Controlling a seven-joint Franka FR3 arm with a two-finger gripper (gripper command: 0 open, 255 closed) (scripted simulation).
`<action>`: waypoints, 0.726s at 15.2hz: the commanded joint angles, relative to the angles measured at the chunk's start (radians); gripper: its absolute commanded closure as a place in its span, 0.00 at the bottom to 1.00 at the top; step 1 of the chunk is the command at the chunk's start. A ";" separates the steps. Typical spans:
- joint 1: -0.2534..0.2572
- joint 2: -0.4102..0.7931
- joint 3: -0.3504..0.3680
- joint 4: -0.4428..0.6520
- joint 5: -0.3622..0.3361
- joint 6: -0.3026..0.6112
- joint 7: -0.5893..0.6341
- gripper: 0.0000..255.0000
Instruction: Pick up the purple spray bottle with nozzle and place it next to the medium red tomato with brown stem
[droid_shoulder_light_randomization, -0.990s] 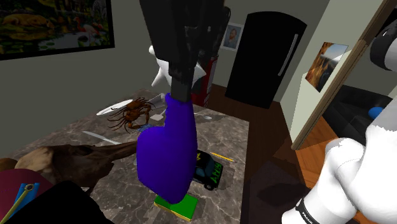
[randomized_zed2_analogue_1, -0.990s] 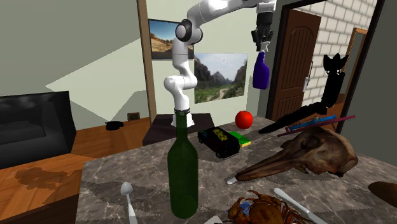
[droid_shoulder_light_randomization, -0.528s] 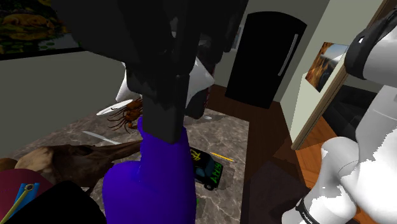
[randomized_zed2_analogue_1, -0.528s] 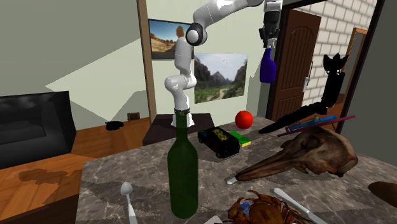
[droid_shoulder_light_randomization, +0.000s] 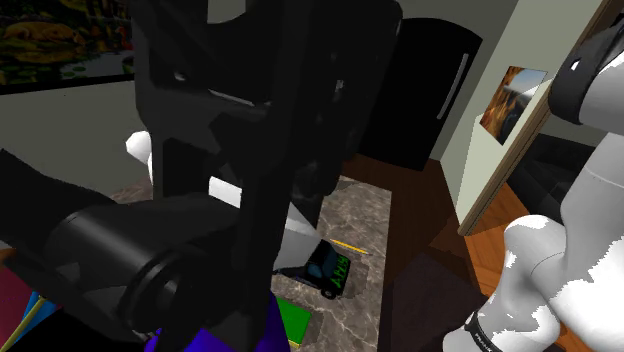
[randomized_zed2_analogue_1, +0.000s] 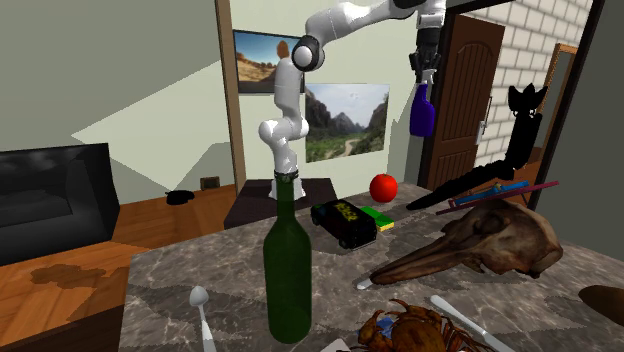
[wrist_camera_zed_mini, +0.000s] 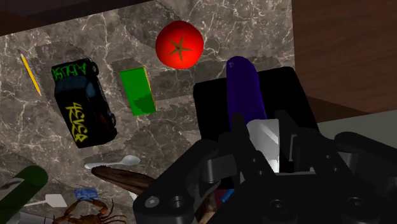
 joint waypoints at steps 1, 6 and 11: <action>-0.015 -0.027 -0.004 -0.064 0.018 0.042 -0.011 1.00; -0.036 -0.076 -0.013 -0.191 0.048 0.128 -0.030 1.00; -0.049 -0.112 -0.020 -0.299 0.069 0.207 -0.046 1.00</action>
